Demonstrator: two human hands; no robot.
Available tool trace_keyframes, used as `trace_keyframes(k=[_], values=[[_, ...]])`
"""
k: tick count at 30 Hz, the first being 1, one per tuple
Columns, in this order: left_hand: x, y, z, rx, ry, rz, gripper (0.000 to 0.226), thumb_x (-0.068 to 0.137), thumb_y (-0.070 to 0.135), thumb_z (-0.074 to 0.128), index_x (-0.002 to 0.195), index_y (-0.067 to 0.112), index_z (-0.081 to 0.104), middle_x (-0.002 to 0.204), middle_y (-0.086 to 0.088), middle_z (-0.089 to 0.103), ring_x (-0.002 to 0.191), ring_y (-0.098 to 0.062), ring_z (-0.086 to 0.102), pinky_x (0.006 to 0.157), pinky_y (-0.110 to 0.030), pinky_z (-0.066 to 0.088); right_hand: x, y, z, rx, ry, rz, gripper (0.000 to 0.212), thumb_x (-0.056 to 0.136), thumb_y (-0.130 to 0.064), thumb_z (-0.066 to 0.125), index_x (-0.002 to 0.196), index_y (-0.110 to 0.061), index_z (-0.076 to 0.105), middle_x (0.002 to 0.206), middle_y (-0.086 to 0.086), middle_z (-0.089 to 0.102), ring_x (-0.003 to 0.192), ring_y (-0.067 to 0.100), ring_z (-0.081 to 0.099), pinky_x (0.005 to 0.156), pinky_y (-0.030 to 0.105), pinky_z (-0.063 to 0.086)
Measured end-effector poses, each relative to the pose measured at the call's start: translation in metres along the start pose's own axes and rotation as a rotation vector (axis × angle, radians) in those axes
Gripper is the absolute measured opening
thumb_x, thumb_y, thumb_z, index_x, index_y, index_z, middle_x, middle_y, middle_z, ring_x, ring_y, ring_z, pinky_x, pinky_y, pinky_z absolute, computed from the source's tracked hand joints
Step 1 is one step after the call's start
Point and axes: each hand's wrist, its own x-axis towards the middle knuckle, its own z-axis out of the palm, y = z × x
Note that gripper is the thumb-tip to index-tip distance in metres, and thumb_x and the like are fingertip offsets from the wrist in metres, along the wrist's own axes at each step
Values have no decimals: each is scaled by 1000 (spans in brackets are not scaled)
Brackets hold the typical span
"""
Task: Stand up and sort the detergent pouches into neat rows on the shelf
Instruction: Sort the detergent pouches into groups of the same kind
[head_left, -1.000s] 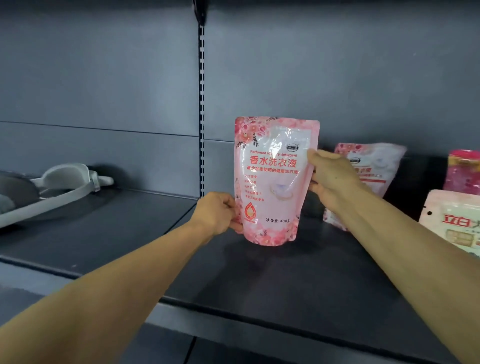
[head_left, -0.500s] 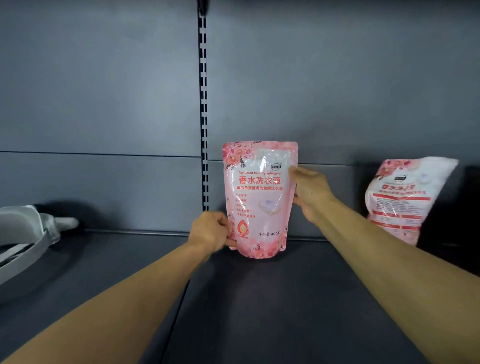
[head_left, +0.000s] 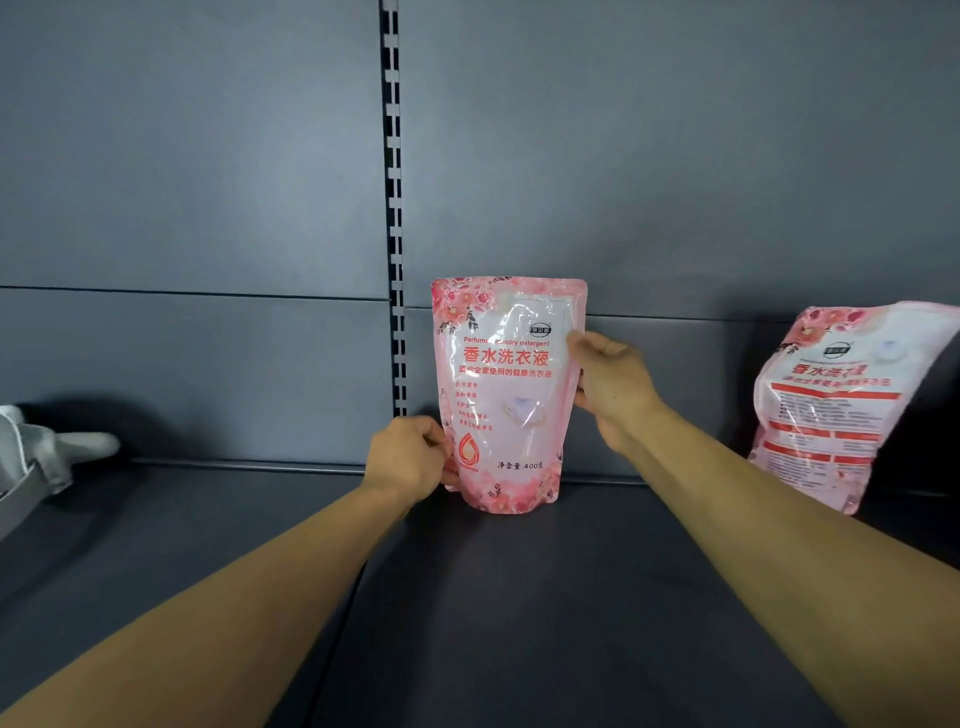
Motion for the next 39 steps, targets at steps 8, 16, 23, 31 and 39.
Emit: trace_keyframes(k=[8, 16, 23, 31, 39], values=[[-6, 1, 4, -43, 18, -11, 18, 93, 6, 54, 76, 10, 58, 76, -8, 71, 58, -15, 70, 39, -12, 46, -1, 1, -8, -18, -55, -44, 23, 98, -19, 46, 91, -21, 68, 103, 3, 71, 99, 22, 67, 95, 40, 51], [-15, 5, 2, -41, -4, -39, 14, 94, 12, 54, 81, 12, 59, 79, -5, 71, 65, -15, 70, 38, -13, 46, -7, -2, -9, -77, -72, -43, 23, 97, -14, 45, 90, -20, 67, 100, 2, 71, 99, 23, 67, 95, 41, 51], [-34, 14, -6, 146, 68, -10, 37, 88, 28, 63, 116, 12, 46, 105, -6, 63, 86, -22, 66, 73, -34, 57, -19, -12, -25, -188, -118, -78, 19, 94, -11, 48, 110, -16, 57, 110, 5, 66, 107, 24, 61, 95, 38, 49], [-71, 65, 12, 151, 50, 384, 26, 87, 17, 63, 102, 23, 43, 99, 4, 54, 86, -15, 57, 74, -37, 53, -52, -72, -106, -562, 115, -412, 29, 88, -1, 54, 115, -10, 56, 103, 3, 62, 96, 16, 60, 85, 24, 48], [-79, 118, 103, 125, -233, 416, 47, 85, 22, 66, 126, 17, 44, 126, -4, 52, 108, -19, 57, 96, -33, 46, -22, -118, -188, -1464, 114, -144, 56, 84, -5, 61, 136, -14, 41, 134, 12, 49, 118, 29, 51, 91, 32, 44]])
